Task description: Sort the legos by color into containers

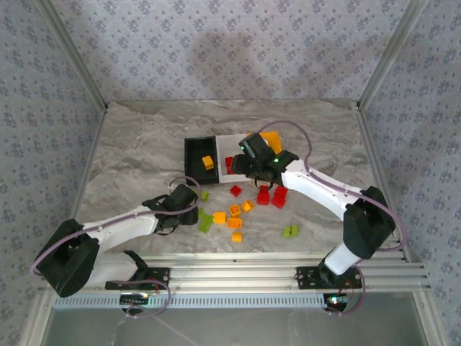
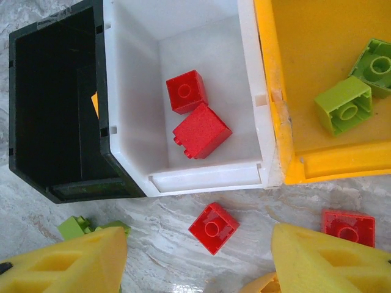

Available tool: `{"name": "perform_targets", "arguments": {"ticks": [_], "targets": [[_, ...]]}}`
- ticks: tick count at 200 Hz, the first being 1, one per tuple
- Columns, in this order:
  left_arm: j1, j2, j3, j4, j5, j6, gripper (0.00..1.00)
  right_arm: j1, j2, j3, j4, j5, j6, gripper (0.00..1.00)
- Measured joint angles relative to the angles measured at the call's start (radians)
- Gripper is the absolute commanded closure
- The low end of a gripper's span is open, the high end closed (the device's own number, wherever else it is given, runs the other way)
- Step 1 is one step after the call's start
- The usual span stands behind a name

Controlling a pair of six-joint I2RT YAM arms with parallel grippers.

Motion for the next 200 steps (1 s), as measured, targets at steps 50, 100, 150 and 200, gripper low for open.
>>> {"name": "perform_targets", "arguments": {"ticks": [50,100,150,200], "targets": [[0.0,0.052,0.012,0.004,-0.007,0.001,0.61,-0.004,-0.027,-0.024,0.014,0.008,0.008,0.34],[0.0,0.026,0.021,0.0,0.005,0.003,0.73,-0.016,-0.092,-0.111,0.016,0.014,0.023,0.34],[-0.051,-0.048,0.166,-0.067,0.039,0.008,0.74,-0.044,-0.238,-0.255,0.027,0.027,0.049,0.34],[-0.082,0.141,0.501,-0.032,0.092,0.049,0.75,-0.074,-0.362,-0.401,0.021,0.04,0.071,0.34]]}}
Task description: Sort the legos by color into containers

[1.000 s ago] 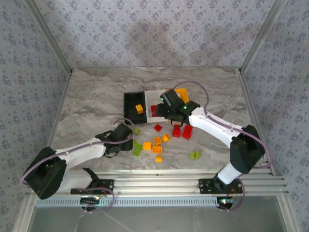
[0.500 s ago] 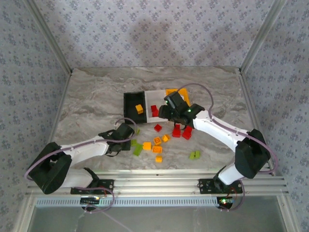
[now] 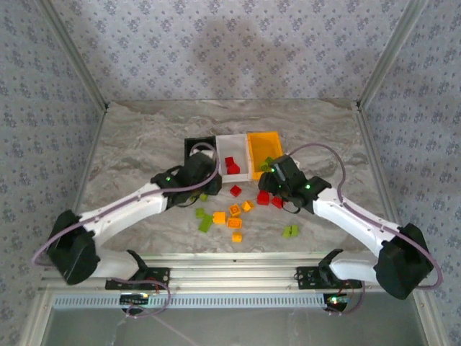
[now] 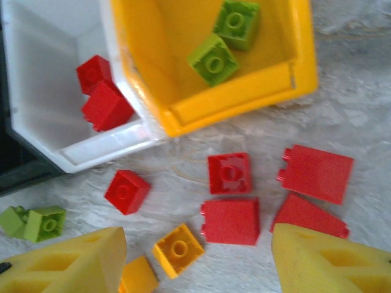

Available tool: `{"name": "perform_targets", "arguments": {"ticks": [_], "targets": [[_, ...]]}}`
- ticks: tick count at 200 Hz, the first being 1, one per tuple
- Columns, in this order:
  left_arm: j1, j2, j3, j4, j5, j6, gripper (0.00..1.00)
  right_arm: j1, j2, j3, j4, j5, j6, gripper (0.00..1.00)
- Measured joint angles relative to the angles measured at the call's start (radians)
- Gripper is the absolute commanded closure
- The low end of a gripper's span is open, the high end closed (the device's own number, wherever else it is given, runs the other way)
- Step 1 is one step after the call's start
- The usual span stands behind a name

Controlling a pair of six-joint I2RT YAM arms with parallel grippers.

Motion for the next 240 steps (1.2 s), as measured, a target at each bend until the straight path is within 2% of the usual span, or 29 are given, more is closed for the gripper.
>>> {"name": "perform_targets", "arguments": {"ticks": [43,71,99,112,137,183,208,240], "targets": [[0.005,0.335,0.305,0.029,0.042,0.041,0.79,-0.002,-0.097,-0.095,-0.044,0.004,0.021,0.34],[0.022,0.5,0.439,0.026,0.065,0.051,0.78,-0.006,-0.169,-0.148,-0.071,0.004,0.032,0.33],[0.042,0.6,0.522,0.0,0.067,0.055,0.7,-0.01,-0.215,-0.178,-0.099,0.003,0.042,0.33],[0.051,0.623,0.539,-0.005,0.068,0.054,0.6,-0.01,-0.229,-0.186,-0.106,0.003,0.046,0.33],[0.066,0.632,0.544,-0.014,0.083,0.058,0.42,-0.01,-0.237,-0.196,-0.107,0.002,0.048,0.33],[0.063,0.614,0.535,-0.01,0.117,0.048,0.27,-0.011,-0.211,-0.198,-0.097,-0.005,0.038,0.35],[0.05,0.501,0.445,0.021,0.138,0.04,0.19,-0.011,-0.161,-0.18,-0.078,-0.021,0.01,0.35],[0.011,0.253,0.274,0.078,0.148,0.03,0.08,0.001,-0.05,-0.109,-0.043,-0.042,-0.033,0.36]]}}
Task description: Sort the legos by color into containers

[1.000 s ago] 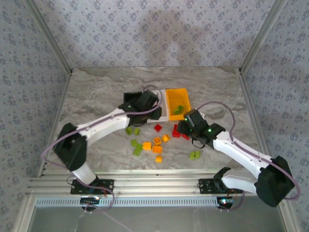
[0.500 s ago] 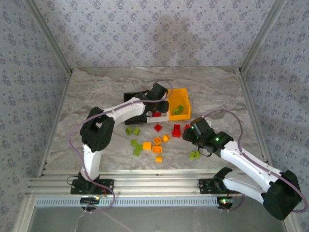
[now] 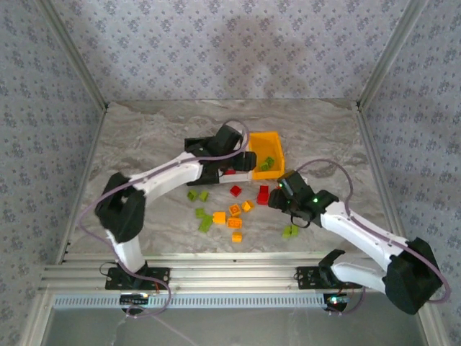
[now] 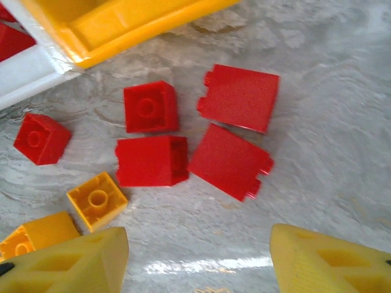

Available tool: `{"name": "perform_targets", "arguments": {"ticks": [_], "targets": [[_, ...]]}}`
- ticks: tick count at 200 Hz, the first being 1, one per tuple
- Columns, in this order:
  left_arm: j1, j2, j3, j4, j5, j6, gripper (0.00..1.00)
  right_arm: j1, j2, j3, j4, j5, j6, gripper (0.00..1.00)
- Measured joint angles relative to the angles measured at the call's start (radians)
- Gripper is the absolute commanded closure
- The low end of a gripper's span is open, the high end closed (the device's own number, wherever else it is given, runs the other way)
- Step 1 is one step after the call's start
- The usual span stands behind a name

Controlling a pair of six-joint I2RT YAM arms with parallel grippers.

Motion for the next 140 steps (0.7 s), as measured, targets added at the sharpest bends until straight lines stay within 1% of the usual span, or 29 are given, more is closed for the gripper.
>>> {"name": "perform_targets", "arguments": {"ticks": [21,52,70,106,140], "targets": [[-0.014,-0.173,-0.15,0.043,0.0,-0.023,0.01,0.014,0.076,0.053,0.027,-0.007,-0.026,0.36],[-0.011,-0.382,-0.38,0.058,-0.019,-0.064,0.0,0.018,0.207,0.131,0.052,-0.01,-0.061,0.36],[-0.011,-0.47,-0.484,0.039,-0.042,-0.083,0.0,0.018,0.276,0.171,0.054,-0.007,-0.076,0.37],[-0.011,-0.598,-0.595,-0.004,-0.095,-0.114,0.0,0.008,0.368,0.222,0.053,-0.003,-0.089,0.38],[-0.008,-0.666,-0.648,-0.021,-0.137,-0.135,0.0,0.008,0.423,0.248,0.04,0.016,-0.089,0.39]]}}
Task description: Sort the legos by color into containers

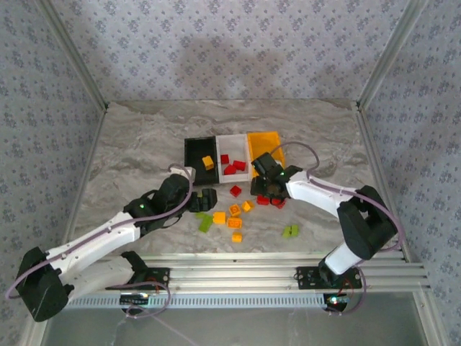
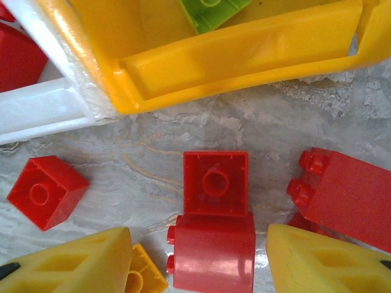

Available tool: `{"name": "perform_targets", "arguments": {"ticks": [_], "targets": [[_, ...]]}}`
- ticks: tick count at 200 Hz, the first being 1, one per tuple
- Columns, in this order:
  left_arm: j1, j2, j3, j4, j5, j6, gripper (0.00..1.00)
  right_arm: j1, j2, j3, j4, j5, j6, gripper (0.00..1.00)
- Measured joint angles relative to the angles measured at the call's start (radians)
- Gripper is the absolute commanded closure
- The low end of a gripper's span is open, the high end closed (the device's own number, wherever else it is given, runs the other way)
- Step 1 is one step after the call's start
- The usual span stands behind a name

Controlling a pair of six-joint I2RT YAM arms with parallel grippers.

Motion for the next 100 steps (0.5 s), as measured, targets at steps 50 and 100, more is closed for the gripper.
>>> {"name": "perform_targets", "arguments": {"ticks": [50,100], "targets": [[0.018,-0.022,-0.022,-0.018,-0.028,-0.01,0.01,0.047,0.068,0.037,-0.052,0.044,0.002,0.39],[0.032,-0.044,-0.037,-0.023,-0.028,-0.01,0.0,0.079,0.104,0.057,-0.074,0.079,0.006,0.49]]}}
